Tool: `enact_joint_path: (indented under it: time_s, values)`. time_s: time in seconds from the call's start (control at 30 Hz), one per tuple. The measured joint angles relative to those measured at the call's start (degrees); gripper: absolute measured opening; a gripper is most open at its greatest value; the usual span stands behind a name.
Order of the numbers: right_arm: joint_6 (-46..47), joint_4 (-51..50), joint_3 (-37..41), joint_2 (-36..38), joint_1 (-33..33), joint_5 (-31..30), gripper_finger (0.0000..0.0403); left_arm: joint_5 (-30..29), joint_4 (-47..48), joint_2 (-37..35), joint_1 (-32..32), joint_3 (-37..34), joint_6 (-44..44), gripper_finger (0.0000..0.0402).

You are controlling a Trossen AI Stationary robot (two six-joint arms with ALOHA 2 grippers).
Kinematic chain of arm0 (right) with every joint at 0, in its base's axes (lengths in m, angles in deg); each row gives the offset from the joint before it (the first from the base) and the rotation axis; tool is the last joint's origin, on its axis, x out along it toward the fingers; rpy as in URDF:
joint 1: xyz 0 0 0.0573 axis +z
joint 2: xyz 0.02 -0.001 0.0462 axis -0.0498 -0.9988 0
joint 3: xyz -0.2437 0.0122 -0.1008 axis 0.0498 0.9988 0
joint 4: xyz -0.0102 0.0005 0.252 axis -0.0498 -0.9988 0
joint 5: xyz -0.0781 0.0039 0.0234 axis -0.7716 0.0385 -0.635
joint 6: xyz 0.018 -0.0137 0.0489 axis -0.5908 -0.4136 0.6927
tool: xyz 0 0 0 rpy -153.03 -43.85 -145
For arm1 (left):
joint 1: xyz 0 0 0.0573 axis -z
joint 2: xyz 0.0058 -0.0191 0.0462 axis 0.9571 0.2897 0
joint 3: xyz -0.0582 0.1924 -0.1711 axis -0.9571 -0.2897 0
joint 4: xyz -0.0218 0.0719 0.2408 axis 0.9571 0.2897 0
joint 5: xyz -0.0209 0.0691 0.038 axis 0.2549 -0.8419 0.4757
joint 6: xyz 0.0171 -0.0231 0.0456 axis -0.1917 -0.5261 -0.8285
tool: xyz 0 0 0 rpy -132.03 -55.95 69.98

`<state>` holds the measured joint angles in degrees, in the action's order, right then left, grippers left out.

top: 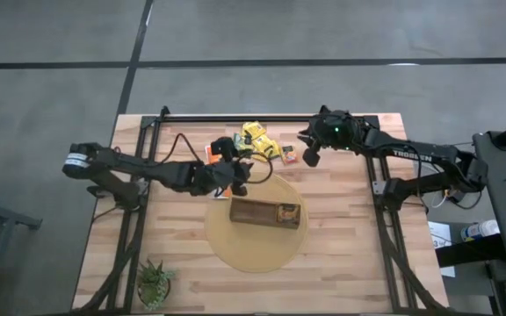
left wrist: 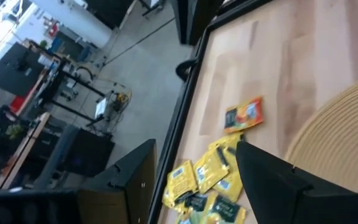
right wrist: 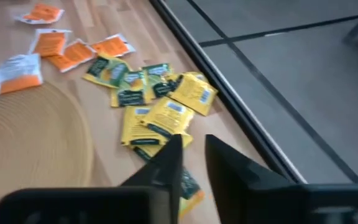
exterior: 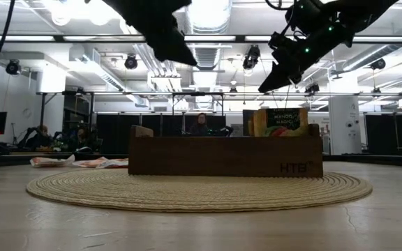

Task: Pick & Place Tea
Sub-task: Put the orange and green tea bag into the wooden organizer

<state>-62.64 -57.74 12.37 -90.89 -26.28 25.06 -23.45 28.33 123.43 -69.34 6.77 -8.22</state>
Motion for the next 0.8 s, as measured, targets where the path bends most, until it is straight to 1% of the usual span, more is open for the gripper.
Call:
enact_joint_path:
  time_s: [0.13,0.27,0.43,0.6,0.7,0.8]
  values:
    - [-0.37,0.04,0.00,-0.02,-1.44,0.21,0.0144,0.20,-0.02,0.00,-2.70,-0.32,-0.67,0.0215]
    - [-0.51,0.12,0.00,-0.02,-1.71,0.21,0.0208,2.20,-0.02,0.00,-4.74,-0.32,-0.68,0.0215]
    - [-0.30,0.25,-0.01,-0.02,-1.67,-0.27,0.0269,3.53,-0.05,0.00,-5.96,-0.34,-1.19,0.0215]
    - [0.26,2.12,-0.07,-2.07,-1.71,-0.52,0.0298,3.53,-0.90,0.00,-6.38,-0.34,-2.54,0.0215]
    - [0.20,4.66,-0.38,-6.54,-1.89,-0.69,0.0301,4.28,-2.06,0.00,-6.47,-0.34,-2.94,0.0215]
    - [-0.46,0.68,-3.39,-12.59,-2.23,-0.71,0.0296,5.29,-2.07,0.00,-6.49,-0.34,-3.41,0.0215]
